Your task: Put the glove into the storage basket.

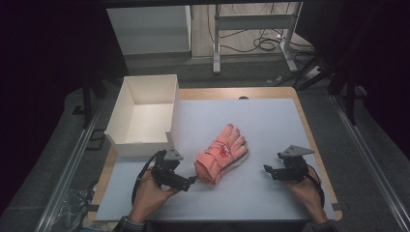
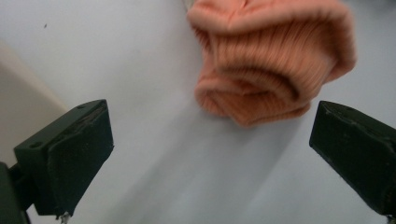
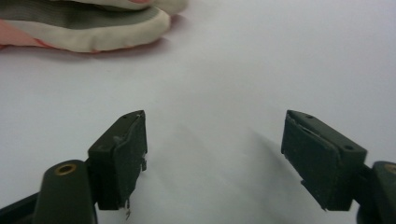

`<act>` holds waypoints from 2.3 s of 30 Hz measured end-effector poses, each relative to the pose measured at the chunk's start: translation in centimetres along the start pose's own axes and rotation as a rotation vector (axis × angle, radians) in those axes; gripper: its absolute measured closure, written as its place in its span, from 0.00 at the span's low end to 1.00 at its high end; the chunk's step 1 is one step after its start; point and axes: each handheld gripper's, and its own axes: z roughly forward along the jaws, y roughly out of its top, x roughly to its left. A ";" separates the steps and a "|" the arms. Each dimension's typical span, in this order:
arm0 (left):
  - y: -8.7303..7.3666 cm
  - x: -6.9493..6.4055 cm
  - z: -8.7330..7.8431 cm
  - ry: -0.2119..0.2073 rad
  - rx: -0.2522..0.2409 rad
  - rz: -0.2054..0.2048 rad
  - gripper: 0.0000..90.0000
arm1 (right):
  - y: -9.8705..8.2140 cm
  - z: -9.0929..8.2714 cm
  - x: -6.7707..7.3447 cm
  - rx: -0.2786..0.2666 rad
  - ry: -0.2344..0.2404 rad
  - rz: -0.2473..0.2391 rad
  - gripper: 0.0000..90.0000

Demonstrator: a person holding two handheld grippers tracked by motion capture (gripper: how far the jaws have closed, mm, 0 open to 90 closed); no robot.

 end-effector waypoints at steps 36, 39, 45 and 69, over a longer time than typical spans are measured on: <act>6.0 -3.3 8.5 0.044 0.124 0.040 0.00 | -0.3 0.4 -0.6 0.035 -0.039 0.040 0.20; 5.7 -3.3 9.1 0.042 0.139 0.038 0.00 | -0.3 0.4 -0.6 0.035 -0.039 0.040 0.20; 5.1 -3.7 10.7 0.027 0.194 0.044 0.01 | -0.3 0.4 -0.6 0.035 -0.039 0.039 0.19; 6.2 -3.2 8.9 -0.046 0.214 0.074 0.53 | -0.3 0.4 -0.6 0.034 -0.040 0.039 0.19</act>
